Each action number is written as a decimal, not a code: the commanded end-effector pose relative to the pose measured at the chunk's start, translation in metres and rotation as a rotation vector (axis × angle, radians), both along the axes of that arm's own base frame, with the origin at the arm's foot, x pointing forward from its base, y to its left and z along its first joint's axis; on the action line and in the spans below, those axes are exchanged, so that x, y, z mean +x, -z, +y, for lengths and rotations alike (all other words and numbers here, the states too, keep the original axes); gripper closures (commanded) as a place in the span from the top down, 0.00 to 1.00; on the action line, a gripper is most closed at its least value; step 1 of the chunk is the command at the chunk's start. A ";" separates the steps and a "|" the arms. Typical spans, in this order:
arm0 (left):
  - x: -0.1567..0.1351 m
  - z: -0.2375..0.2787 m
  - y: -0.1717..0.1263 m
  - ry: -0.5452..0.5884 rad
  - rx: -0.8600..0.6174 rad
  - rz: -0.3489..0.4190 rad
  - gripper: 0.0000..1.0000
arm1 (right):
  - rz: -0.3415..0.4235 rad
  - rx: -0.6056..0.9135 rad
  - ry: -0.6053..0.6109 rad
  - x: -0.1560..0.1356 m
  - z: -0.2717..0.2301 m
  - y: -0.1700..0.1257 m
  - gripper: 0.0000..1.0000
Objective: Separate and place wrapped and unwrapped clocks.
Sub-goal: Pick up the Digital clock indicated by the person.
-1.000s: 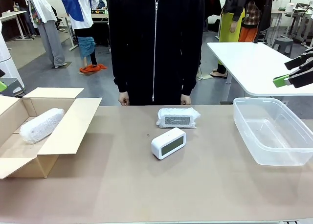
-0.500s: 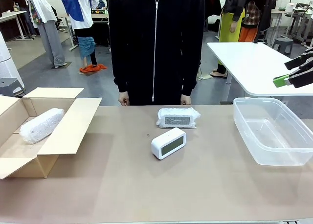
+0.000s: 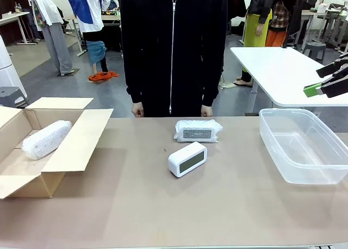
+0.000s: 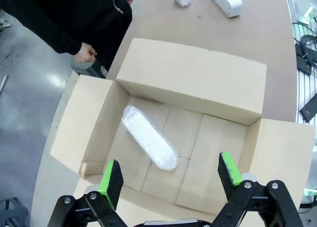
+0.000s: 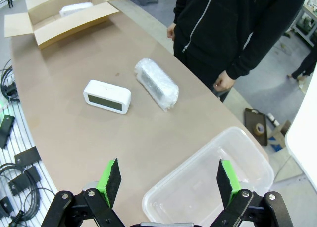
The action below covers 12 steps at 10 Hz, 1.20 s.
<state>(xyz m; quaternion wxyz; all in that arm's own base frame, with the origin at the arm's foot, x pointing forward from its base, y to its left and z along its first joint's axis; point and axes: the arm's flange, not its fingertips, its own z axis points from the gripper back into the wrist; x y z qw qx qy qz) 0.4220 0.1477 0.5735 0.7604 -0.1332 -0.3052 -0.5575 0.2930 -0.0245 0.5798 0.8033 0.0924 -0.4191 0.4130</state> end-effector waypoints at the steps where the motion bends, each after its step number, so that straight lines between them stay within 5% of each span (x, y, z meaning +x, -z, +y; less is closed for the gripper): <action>1: 0.006 -0.004 -0.010 0.055 -0.021 -0.009 1.00 | 0.007 0.016 -0.010 0.001 0.000 0.001 1.00; 12: 0.002 -0.005 -0.002 0.014 -0.005 0.007 1.00 | 0.007 0.016 -0.010 0.001 0.000 0.001 1.00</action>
